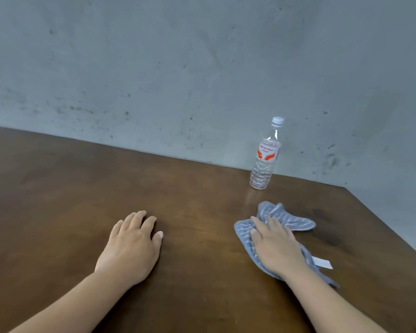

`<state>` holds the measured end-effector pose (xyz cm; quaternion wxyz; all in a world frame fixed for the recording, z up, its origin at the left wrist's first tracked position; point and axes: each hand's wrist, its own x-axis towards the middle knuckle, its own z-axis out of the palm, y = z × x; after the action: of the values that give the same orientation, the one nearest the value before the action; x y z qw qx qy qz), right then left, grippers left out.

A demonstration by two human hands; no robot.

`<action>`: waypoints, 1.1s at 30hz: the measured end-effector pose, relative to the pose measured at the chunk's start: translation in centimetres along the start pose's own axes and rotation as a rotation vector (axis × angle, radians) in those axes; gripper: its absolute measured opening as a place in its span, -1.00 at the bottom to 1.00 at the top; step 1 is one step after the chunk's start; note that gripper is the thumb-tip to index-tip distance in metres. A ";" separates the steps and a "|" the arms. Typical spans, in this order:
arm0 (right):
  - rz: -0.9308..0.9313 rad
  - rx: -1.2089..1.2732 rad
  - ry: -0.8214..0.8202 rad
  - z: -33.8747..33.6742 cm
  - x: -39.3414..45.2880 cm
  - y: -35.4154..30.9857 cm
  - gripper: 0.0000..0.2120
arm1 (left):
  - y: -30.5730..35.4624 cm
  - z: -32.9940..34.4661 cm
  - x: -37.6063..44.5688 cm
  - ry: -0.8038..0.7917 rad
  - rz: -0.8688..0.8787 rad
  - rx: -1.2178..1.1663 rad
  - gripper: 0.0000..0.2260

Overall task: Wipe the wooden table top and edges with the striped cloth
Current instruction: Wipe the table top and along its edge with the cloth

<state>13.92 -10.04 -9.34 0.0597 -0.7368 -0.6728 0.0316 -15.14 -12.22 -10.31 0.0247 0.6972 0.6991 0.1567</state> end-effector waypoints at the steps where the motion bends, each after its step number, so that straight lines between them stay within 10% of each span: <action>1: -0.086 0.021 -0.012 0.5 0.2 -2.9 -0.50 | 0.0 0.1 0.0 0.003 -0.002 -0.012 -0.52; 10: -0.202 0.158 -0.055 2.0 3.8 -14.2 -0.43 | 0.1 0.0 0.1 0.019 -0.004 -0.043 -0.58; 21: -0.276 0.142 0.016 2.1 -12.3 -15.1 -0.36 | -1.0 0.2 0.1 0.192 0.039 -0.097 -0.68; 33: -0.136 -0.111 -0.003 -1.5 -14.3 3.6 -0.47 | 6.3 -0.2 -7.6 0.053 0.016 -0.109 -0.51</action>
<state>16.34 -24.70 -8.83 0.0196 -0.6917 -0.7219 -0.0086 -8.88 -19.81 -9.94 0.0428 0.6960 0.6845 0.2129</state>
